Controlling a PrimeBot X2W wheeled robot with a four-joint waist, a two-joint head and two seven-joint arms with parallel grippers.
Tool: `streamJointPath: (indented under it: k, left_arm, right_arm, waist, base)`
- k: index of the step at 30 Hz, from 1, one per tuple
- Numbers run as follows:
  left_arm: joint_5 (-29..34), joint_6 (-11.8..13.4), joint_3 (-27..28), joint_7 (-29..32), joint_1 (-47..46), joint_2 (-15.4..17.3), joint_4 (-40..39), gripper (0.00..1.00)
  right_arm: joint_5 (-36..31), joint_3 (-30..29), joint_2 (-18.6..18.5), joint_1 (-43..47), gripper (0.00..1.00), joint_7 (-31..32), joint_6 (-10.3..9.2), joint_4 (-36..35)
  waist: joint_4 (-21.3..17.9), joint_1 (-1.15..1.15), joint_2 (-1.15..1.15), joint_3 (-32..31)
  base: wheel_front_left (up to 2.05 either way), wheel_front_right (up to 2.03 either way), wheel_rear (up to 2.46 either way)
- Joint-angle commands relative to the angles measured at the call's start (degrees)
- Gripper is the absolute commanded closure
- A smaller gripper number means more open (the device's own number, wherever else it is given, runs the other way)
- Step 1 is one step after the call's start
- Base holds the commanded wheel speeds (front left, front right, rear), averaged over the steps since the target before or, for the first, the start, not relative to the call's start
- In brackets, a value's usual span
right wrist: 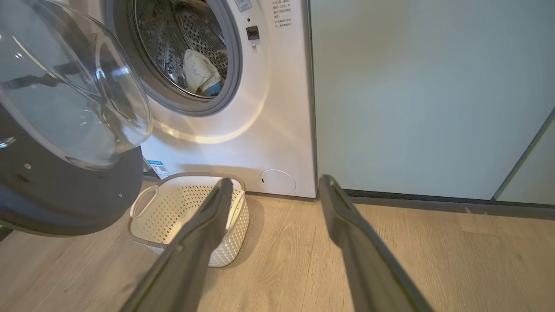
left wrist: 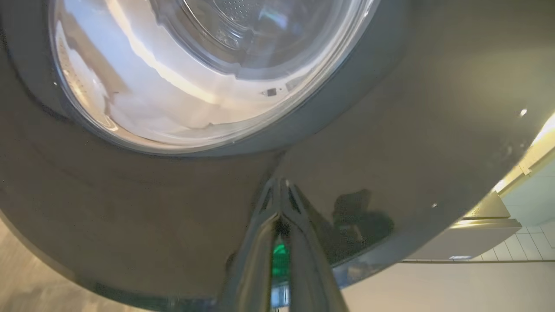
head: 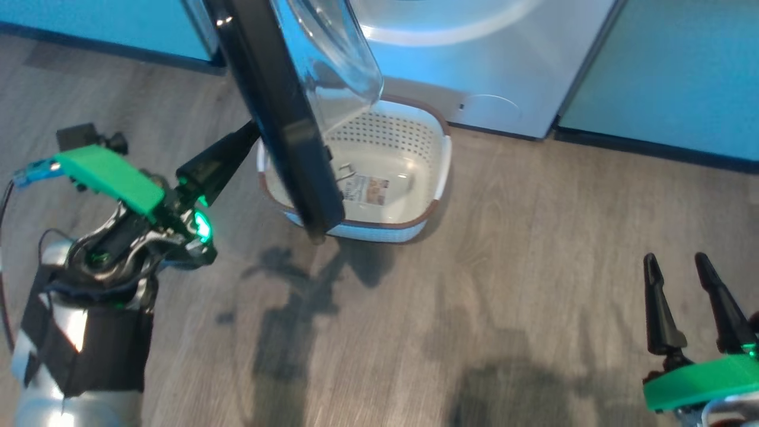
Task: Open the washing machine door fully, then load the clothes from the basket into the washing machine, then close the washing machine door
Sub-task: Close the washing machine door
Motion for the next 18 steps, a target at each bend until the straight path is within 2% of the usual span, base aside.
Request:
streamJointPath:
  k: [1,18]
  left_arm:
    - [0.5,-0.4,1.8,0.0,-3.2,1.3,-1.6,1.00]
    - [4.3,-0.4,1.3,-5.0,-14.4,-1.2,7.6,1.00]
  right_arm:
    - [0.3,1.3,-0.3,-2.5,0.00,-1.1,0.25,-1.5]
    - [1.7,2.6,1.0,-6.3,0.00,-4.8,0.25,2.8]
  waist:
    - [-1.6,0.00,0.00,0.7]
    - [-11.0,0.00,0.00,3.4]
  base:
    - [0.00,0.00,0.00]
    - [0.00,0.00,0.00]
